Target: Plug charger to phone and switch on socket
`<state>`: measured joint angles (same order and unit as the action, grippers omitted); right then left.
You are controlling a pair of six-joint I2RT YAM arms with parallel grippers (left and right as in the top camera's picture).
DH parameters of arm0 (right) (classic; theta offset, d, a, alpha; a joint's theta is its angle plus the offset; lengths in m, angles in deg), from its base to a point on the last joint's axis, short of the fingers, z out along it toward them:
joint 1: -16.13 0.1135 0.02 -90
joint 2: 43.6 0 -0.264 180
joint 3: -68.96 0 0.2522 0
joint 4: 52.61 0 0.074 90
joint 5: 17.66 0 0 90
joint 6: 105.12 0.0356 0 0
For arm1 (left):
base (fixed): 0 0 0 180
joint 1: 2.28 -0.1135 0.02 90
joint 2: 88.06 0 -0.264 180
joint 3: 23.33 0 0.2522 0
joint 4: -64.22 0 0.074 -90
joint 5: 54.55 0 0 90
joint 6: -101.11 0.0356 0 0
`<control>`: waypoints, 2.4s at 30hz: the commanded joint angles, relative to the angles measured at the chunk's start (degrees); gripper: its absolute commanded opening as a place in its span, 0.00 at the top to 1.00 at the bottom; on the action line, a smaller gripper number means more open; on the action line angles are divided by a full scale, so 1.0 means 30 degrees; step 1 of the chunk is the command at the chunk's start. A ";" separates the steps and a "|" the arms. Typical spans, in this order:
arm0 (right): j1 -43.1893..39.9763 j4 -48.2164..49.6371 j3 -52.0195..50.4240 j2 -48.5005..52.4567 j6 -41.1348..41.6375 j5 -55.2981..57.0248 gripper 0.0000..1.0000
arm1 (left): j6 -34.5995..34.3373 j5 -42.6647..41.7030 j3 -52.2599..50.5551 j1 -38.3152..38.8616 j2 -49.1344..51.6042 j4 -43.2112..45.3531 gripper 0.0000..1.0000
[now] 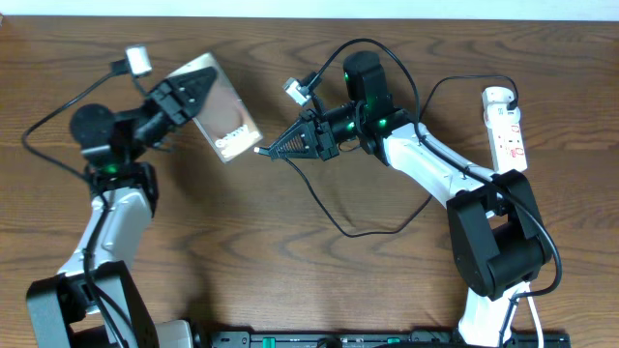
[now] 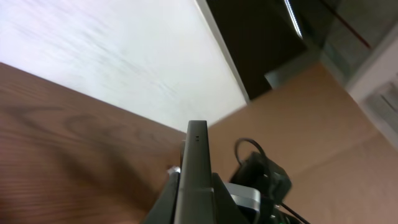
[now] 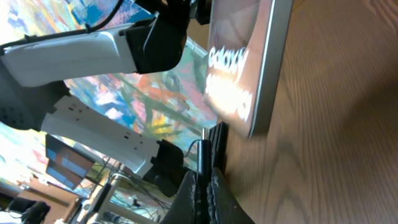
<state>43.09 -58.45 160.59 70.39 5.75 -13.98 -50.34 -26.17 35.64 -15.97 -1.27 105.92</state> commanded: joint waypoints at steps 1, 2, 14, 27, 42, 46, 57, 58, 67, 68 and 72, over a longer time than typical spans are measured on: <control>0.0117 -0.0583 0.0357 -0.0102 -0.0117 0.0255 0.99 | -0.0073 -0.0284 0.0036 -0.1282 -0.0204 0.0255 0.93; 0.0117 -0.0889 0.0357 -0.0102 -0.0262 0.0488 0.99 | -0.0219 -0.0291 0.0036 -0.1683 -0.0204 0.0255 0.93; -0.0306 -0.9734 0.0393 -0.0102 -0.1676 1.2939 0.99 | -0.1836 -0.2841 0.0036 -0.3891 -0.0204 0.0255 0.93; -0.1457 -2.0728 0.0874 -0.0102 0.0481 2.6716 0.99 | -0.2404 -0.3752 0.0036 -0.3876 -0.0204 0.0248 0.93; 0.0182 -2.1245 -0.2295 -0.0058 0.2193 2.7445 0.99 | -0.2404 -0.4167 0.0029 -0.3876 -0.0204 0.0248 0.93; 0.0568 -2.0108 -0.3599 -0.0058 0.2499 2.6818 0.99 | -0.2404 -0.4248 0.0000 -0.3876 -0.0204 0.0248 0.93; 0.0634 -1.9351 -0.5508 0.0095 0.3038 2.5908 0.99 | -0.2404 -0.4605 0.0000 -0.3876 -0.0204 0.0240 0.93; 0.0634 -1.9351 -0.5588 0.0153 0.3126 2.5893 0.99 | -0.2404 -0.4685 0.0000 -0.3876 -0.0204 0.0248 0.93; 0.0699 -1.9671 -0.5887 0.2229 0.3621 2.4509 0.99 | -0.2412 -0.4765 0.0000 -0.3876 -0.0204 0.0240 0.93; 0.0736 -1.9715 -0.5894 0.2579 0.3730 2.4502 0.99 | -0.2412 -0.4758 0.0000 -0.3876 -0.0204 0.0248 0.93; 0.0801 -1.9555 -0.5887 0.3942 0.4313 2.4509 0.99 | -0.2404 -0.4758 0.0000 -0.3876 -0.0204 0.0248 0.93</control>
<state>44.10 -119.69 148.92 69.26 16.15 51.83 -56.64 -39.63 35.34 -27.58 -1.27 105.98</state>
